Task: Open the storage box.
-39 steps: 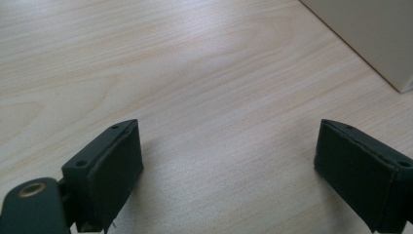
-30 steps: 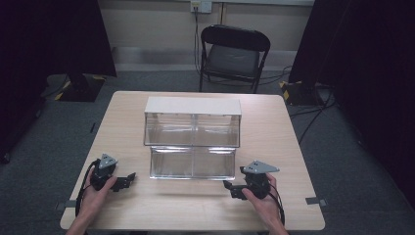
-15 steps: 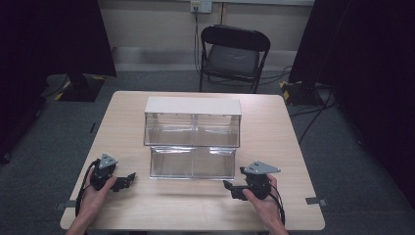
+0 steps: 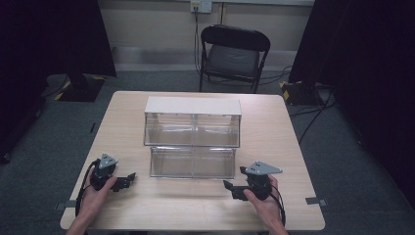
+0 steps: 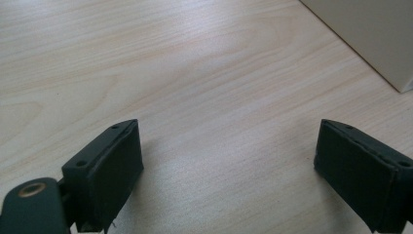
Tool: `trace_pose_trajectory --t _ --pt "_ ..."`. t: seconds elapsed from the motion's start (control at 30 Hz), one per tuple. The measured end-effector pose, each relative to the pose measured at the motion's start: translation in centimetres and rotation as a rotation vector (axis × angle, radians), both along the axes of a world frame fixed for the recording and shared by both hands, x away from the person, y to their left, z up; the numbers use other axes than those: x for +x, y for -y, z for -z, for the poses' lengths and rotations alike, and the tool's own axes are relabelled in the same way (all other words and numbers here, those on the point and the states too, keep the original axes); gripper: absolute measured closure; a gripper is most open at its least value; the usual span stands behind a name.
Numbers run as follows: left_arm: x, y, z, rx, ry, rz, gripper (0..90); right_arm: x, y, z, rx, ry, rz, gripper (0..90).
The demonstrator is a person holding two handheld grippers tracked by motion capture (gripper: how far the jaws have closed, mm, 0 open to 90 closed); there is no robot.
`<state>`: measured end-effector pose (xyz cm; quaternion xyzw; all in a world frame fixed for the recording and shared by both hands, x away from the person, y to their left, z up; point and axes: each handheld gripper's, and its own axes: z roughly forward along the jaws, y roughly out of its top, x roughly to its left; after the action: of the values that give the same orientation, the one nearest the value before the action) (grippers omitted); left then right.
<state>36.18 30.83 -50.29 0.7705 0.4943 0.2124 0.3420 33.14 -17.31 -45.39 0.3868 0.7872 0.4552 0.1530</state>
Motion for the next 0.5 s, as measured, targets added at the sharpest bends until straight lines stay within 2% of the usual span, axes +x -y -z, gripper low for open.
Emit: trace_pose_trajectory --t 0.5 --pt "0.01 -0.01 0.00 0.001 0.000 0.001 9.7 -0.30 -0.15 -0.67 0.031 0.025 -0.006 17.6"
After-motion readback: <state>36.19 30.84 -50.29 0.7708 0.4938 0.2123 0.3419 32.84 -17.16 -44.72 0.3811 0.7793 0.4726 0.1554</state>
